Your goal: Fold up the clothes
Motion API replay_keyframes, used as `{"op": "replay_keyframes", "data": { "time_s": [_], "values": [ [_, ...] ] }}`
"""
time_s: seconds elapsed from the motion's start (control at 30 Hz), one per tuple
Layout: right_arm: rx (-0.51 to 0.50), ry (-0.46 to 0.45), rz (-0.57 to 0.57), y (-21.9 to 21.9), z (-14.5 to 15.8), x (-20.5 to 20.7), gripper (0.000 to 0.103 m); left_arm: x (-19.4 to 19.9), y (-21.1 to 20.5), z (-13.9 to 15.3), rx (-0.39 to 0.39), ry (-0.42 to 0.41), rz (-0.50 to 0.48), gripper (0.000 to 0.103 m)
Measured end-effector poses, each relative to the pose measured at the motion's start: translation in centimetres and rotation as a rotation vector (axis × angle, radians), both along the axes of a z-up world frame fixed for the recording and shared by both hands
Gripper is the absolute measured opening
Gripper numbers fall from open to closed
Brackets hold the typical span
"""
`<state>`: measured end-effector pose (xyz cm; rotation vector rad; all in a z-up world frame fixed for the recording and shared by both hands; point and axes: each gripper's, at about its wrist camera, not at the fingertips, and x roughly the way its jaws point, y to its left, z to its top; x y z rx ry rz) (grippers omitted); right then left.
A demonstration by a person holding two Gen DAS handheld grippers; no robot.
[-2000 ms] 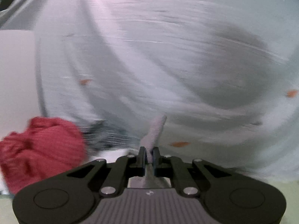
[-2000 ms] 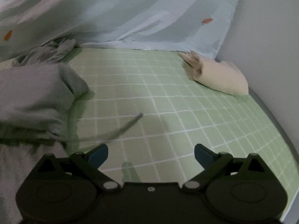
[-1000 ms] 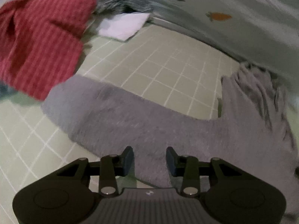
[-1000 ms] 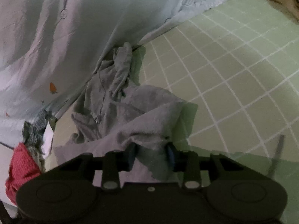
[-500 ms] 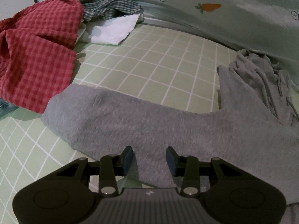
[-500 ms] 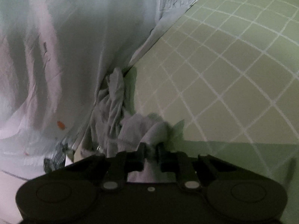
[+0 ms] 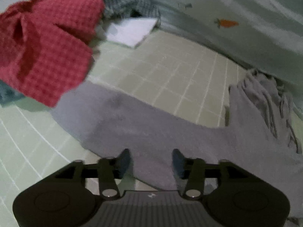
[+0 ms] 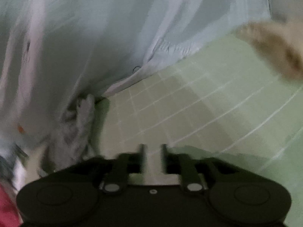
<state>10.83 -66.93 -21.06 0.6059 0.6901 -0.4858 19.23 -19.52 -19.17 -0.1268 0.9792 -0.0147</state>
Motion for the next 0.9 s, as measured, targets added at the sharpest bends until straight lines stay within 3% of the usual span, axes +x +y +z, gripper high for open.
{"op": "replay_keyframes", "data": {
  "time_s": [0.07,0.23,0.57,0.9],
  "values": [
    [-0.075,0.037,0.034,1.7,0.6,-0.6,0.101,-0.3,0.6,0.6,0.012,-0.041,0.012,0.084],
    [-0.187,0.075,0.107,6.8,1.5,-2.4,0.103,-0.3,2.6,1.0,0.02,-0.071,0.059,0.093],
    [-0.206,0.152,0.179,13.6,1.7,-2.9,0.103,1.6,7.1,-0.8,0.001,-0.039,0.119,0.094],
    [-0.233,0.211,0.181,16.6,1.9,-2.4,0.103,3.6,8.2,-2.7,-0.008,-0.003,0.076,0.092]
  ]
}}
